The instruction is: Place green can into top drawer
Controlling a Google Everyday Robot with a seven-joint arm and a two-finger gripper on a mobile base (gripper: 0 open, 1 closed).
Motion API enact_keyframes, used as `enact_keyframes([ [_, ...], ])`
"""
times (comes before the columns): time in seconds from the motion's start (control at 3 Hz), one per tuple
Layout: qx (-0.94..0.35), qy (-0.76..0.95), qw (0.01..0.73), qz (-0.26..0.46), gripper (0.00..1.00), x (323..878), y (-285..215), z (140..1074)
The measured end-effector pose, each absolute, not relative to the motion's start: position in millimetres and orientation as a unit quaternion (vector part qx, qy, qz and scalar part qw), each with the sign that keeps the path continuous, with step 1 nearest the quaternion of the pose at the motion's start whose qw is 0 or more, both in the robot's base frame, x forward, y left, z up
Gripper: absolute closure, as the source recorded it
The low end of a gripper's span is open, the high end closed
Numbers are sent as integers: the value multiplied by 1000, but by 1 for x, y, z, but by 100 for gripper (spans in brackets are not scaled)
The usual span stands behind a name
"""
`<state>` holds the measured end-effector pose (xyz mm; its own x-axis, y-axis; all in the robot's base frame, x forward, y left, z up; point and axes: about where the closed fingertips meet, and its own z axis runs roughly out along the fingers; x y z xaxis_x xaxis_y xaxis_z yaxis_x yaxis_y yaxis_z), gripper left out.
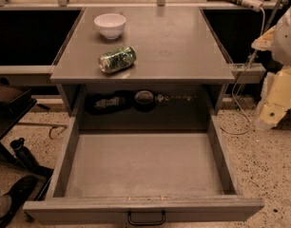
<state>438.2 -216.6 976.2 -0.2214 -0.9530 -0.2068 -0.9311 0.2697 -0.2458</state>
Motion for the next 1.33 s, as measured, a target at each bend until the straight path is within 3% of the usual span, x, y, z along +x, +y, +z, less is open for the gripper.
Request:
enact_keyframes([
  [0.67, -642, 747, 165, -55, 0, 461, -187, 969],
  [1.33, -721, 664, 189, -64, 0, 540, -96, 932],
])
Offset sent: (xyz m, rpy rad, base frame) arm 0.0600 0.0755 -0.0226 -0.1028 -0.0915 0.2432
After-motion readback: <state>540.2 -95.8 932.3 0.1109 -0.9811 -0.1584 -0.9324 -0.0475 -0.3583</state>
